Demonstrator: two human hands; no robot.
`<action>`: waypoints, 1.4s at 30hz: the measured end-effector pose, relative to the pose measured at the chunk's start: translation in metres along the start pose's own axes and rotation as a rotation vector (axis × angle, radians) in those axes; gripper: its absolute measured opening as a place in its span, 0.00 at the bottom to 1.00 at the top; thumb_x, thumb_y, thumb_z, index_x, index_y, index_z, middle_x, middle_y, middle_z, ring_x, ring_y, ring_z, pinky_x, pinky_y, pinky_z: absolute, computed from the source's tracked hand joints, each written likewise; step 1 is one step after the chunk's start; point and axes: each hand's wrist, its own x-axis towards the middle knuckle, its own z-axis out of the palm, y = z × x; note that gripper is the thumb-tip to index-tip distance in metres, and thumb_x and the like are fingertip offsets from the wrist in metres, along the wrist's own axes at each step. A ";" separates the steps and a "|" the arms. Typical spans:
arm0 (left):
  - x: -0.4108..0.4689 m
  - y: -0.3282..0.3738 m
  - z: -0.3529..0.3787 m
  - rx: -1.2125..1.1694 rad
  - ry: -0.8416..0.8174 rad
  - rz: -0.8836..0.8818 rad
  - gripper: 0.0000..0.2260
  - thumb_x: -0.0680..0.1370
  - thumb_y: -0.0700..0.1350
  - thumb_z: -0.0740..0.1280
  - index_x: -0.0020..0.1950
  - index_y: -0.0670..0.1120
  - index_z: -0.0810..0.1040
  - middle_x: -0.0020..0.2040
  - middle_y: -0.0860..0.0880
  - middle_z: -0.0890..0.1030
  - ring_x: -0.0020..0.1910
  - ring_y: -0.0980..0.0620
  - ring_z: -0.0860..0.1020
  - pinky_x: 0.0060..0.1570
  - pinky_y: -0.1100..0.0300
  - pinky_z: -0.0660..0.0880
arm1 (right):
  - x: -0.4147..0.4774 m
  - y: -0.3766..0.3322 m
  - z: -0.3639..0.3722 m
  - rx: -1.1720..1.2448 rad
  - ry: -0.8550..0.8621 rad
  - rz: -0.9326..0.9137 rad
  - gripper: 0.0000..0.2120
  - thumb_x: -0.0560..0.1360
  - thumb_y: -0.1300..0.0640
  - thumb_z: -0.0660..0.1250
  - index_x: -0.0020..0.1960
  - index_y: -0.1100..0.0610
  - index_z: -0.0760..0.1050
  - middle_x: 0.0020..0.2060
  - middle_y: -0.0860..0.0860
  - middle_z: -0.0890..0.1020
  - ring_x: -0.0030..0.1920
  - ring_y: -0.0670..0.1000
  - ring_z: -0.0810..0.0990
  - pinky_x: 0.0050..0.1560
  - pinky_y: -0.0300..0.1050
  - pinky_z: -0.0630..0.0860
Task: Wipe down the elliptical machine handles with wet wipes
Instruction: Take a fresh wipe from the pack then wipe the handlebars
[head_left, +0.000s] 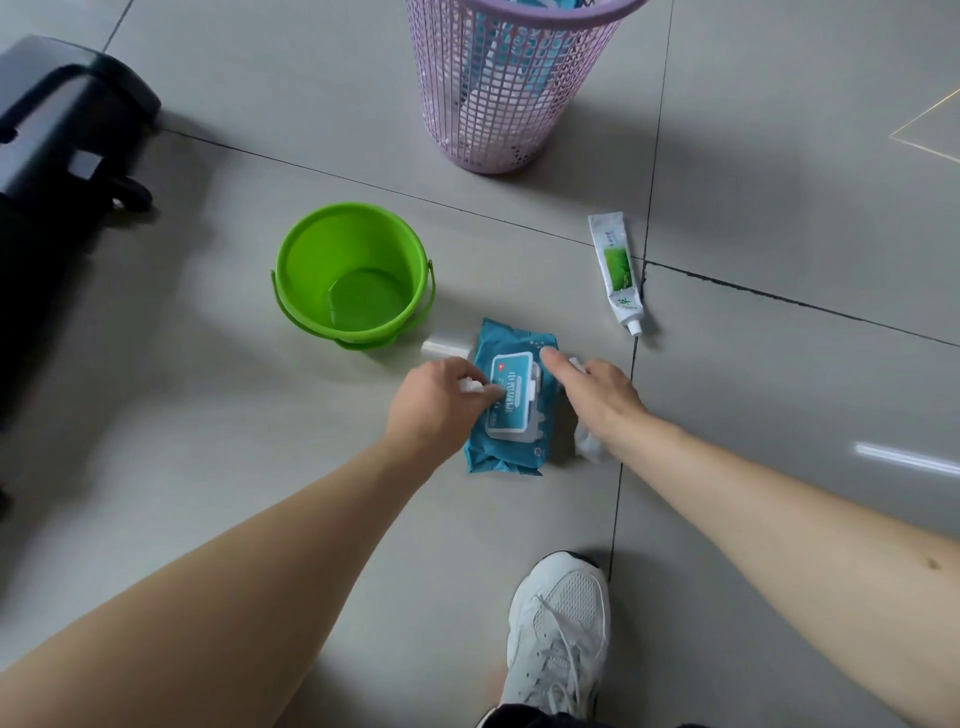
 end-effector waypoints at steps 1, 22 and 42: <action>-0.001 0.001 0.003 0.036 0.007 -0.009 0.10 0.74 0.56 0.76 0.48 0.50 0.85 0.43 0.52 0.83 0.43 0.50 0.80 0.42 0.57 0.76 | -0.003 -0.001 -0.001 0.012 -0.027 -0.011 0.29 0.76 0.29 0.62 0.50 0.56 0.77 0.47 0.52 0.80 0.49 0.55 0.78 0.42 0.47 0.70; 0.010 0.009 -0.014 0.026 -0.125 -0.017 0.16 0.76 0.49 0.76 0.35 0.42 0.77 0.33 0.44 0.80 0.33 0.45 0.75 0.37 0.50 0.77 | 0.002 -0.013 -0.016 0.092 -0.171 0.017 0.15 0.66 0.56 0.84 0.47 0.56 0.81 0.40 0.47 0.85 0.40 0.48 0.81 0.34 0.40 0.73; 0.044 0.016 -0.167 0.107 0.421 -0.107 0.10 0.78 0.48 0.70 0.39 0.47 0.79 0.34 0.49 0.78 0.39 0.41 0.80 0.37 0.55 0.76 | 0.006 -0.206 0.031 -0.118 -0.072 -0.525 0.18 0.67 0.47 0.83 0.52 0.52 0.81 0.51 0.49 0.85 0.50 0.52 0.82 0.48 0.45 0.77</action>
